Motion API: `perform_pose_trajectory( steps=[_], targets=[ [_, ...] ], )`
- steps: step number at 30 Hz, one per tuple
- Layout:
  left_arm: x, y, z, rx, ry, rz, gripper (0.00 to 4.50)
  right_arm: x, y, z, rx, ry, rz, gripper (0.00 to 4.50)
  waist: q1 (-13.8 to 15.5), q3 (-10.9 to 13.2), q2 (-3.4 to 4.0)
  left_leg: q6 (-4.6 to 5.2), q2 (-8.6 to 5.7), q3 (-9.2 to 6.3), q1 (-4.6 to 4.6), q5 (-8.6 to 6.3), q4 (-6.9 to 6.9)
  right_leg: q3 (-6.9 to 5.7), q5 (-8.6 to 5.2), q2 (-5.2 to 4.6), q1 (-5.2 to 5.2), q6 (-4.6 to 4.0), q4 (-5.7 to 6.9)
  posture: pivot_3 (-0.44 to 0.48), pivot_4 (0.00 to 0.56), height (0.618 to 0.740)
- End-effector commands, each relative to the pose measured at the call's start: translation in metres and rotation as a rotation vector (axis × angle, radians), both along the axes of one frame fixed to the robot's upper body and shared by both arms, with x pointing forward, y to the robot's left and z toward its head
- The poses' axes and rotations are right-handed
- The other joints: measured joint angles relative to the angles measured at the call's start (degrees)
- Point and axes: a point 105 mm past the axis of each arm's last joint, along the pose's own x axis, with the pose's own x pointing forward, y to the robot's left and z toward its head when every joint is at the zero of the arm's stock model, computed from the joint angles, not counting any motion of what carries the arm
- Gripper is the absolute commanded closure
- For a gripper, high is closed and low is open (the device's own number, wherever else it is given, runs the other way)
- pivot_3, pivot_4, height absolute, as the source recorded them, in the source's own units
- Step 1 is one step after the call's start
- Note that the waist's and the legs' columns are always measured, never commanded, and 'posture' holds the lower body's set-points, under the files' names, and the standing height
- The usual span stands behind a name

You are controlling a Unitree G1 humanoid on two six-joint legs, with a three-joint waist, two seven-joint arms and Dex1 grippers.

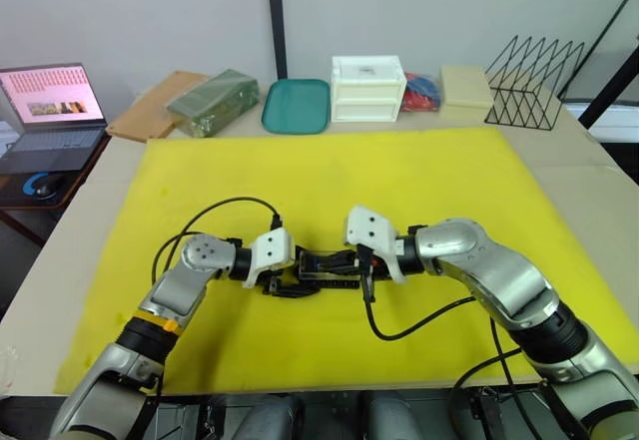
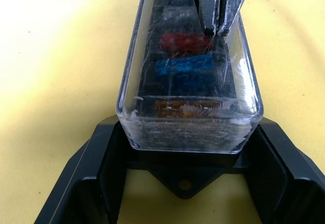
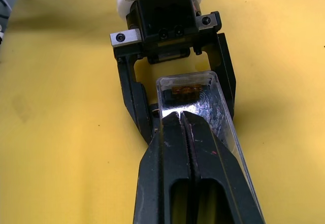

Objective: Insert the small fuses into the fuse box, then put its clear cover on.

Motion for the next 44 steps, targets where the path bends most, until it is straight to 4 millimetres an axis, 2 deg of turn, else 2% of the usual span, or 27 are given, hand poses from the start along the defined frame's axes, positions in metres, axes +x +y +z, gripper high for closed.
perform_pose_trajectory(
  steps=[1, 4, 7, 14, 17, 19, 28, 32, 35, 41, 44],
  targets=[
    [0.0, 0.002, 0.004, 0.0, -0.012, 0.001, 1.74, -0.005, -0.017, -0.049, -0.156, 0.147, -0.07, 4.48, 0.0, -0.1, -0.04, 0.0, 0.0, 0.0, 0.0, 0.0, 0.0, 0.0, 0.0, 0.0, 0.0, 0.0, 0.0, 0.0, 0.15, 0.74],
    [0.0, 0.002, 0.003, 0.007, -0.004, 0.008, 1.74, 0.0, -0.009, -0.033, -0.08, 0.099, -0.058, 4.48, 0.0, -0.1, -0.05, 0.0, 0.0, -0.01, 0.0, 0.0, 0.0, 0.0, 0.0, 0.0, 0.02, 0.0, -0.02, 0.0, 0.15, 0.74],
    [0.0, 0.005, 0.003, 0.021, 0.007, 0.016, 1.74, 0.006, -0.004, -0.005, 0.021, 0.047, -0.064, 4.48, -0.1, -0.1, -0.05, 0.0, 0.0, -0.01, 0.0, 0.0, 0.0, 0.0, 0.0, 0.0, 0.01, 0.0, -0.02, 0.0, 0.15, 0.74],
    [-0.004, 0.015, 0.01, 0.033, 0.044, 0.036, 1.74, 0.005, -0.017, 0.049, 0.118, -0.008, -0.063, 4.48, -0.1, -0.1, -0.01, 0.0, -0.01, -0.02, -0.24, 0.0, 0.01, 0.0, 0.0, -0.02, -0.21, 0.0, -0.03, 0.0, 0.15, 0.74],
    [-0.009, 0.028, 0.02, 0.015, 0.079, 0.067, 0.74, -0.002, -0.038, 0.059, 0.068, -0.039, -0.073, 3.91, -0.1, -0.1, 0.0, 0.0, -0.01, -0.01, -0.29, 0.0, -0.01, 0.0, 0.0, -0.02, -0.28, 0.0, -0.03, 0.0, 0.15, 0.74],
    [-0.014, 0.04, 0.028, 0.009, 0.102, 0.093, 0.03, -0.008, -0.054, 0.062, 0.019, -0.057, -0.08, 3.21, 0.0, -0.1, -0.01, 0.02, -0.01, -0.01, -0.47, -0.01, -0.01, 0.01, 0.0, -0.03, -0.45, 0.0, -0.04, 0.0, 0.15, 0.74],
    [-0.037, 0.096, 0.072, 0.024, 0.143, 0.228, 0.0, -0.03, -0.113, 0.066, -0.153, -0.069, -0.142, 0.02, 0.3, 0.3, 0.07, 0.06, -0.01, 0.01, -0.68, -0.03, 0.08, -0.02, 0.01, -0.06, -0.58, 0.01, -0.07, 0.0, 0.15, 0.74],
    [-0.045, 0.11, 0.094, 0.003, 0.136, 0.29, 0.0, -0.038, -0.128, 0.07, -0.207, -0.079, -0.158, 0.02, 0.3, 0.5, 0.11, 0.07, 0.0, 0.03, -0.69, -0.03, 0.09, -0.03, 0.01, -0.06, -0.58, 0.01, -0.08, 0.0, 0.15, 0.74],
    [-0.051, 0.12, 0.103, 0.019, 0.135, 0.333, 0.0, -0.041, -0.137, 0.073, -0.23, -0.081, -0.178, 0.02, 0.3, 0.7, 0.12, 0.07, 0.01, 0.03, -0.69, -0.04, 0.09, -0.03, 0.01, -0.06, -0.58, 0.01, -0.09, 0.0, 0.15, 0.74],
    [-0.063, 0.132, 0.104, 0.057, 0.156, 0.372, 0.0, -0.042, -0.142, 0.076, -0.243, -0.096, -0.19, 0.02, 0.3, 0.9, 0.28, 0.07, 0.03, 0.08, -0.69, -0.04, 0.08, -0.03, 0.01, -0.07, -0.58, 0.01, -0.1, 0.0, 0.15, 0.74],
    [-0.066, 0.131, 0.103, 0.036, 0.169, 0.381, 0.0, -0.038, -0.141, 0.078, -0.239, -0.116, -0.191, 0.02, 0.3, 0.9, 0.28, 0.07, 0.03, 0.09, -0.71, -0.04, 0.08, -0.03, 0.01, -0.08, -0.57, 0.01, -0.12, 0.0, 0.15, 0.74]
  ],
)
